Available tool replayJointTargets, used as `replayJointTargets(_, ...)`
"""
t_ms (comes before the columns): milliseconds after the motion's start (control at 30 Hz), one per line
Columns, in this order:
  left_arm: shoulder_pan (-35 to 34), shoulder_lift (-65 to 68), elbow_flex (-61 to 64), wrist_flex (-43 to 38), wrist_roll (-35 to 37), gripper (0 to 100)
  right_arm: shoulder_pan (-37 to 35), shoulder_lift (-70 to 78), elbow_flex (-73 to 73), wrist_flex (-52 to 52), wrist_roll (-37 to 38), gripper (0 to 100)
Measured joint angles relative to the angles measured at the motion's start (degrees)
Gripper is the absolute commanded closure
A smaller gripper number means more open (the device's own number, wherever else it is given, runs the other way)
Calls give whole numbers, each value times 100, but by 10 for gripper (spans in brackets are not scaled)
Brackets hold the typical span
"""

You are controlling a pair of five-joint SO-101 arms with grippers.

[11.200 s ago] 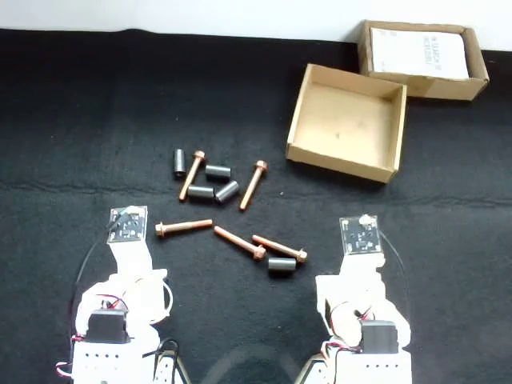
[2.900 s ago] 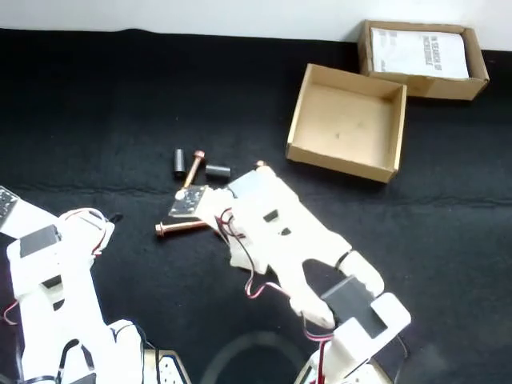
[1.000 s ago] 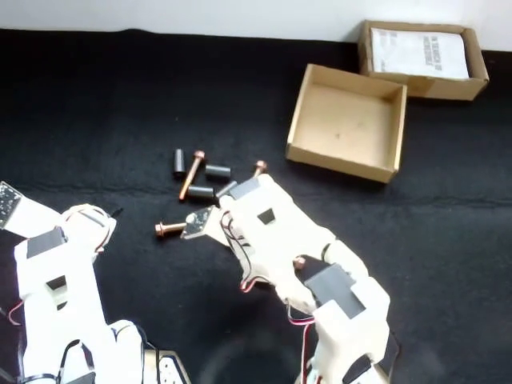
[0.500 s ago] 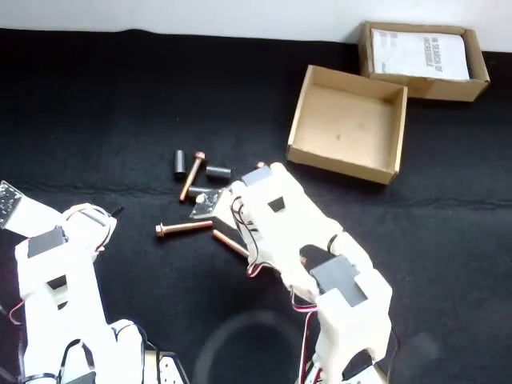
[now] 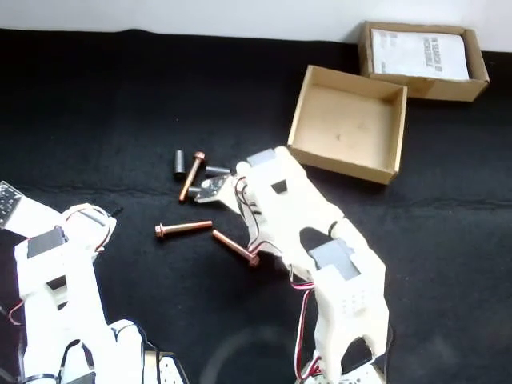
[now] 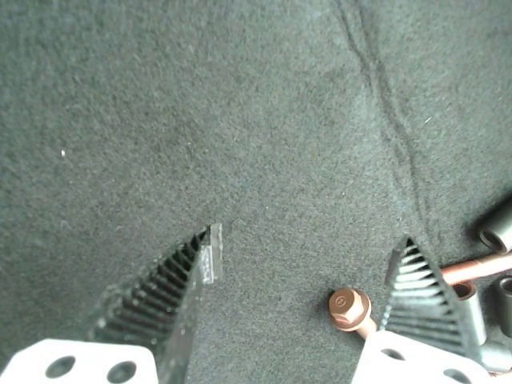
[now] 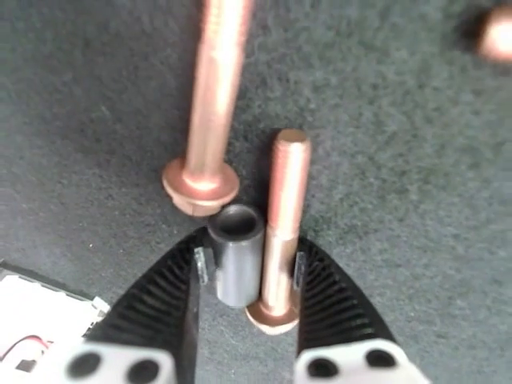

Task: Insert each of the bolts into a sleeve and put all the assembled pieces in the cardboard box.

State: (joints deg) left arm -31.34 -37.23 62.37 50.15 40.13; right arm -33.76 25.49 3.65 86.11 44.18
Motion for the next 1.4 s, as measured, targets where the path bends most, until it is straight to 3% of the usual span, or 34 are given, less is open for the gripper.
replayJointTargets(300,0,0,35,-9,0,674,396,18,-1187,70,-9,954)
replayJointTargets(533,0,0,53,-9,0,673,378,18,-1231,668,9,783)
replayJointTargets(833,0,0,53,-9,0,672,369,18,-1266,949,9,778)
replayJointTargets(1033,0,0,53,-9,0,672,-70,18,-1275,1380,-149,778)
replayJointTargets(1400,0,0,53,-9,0,671,-484,-176,-308,985,-396,778)
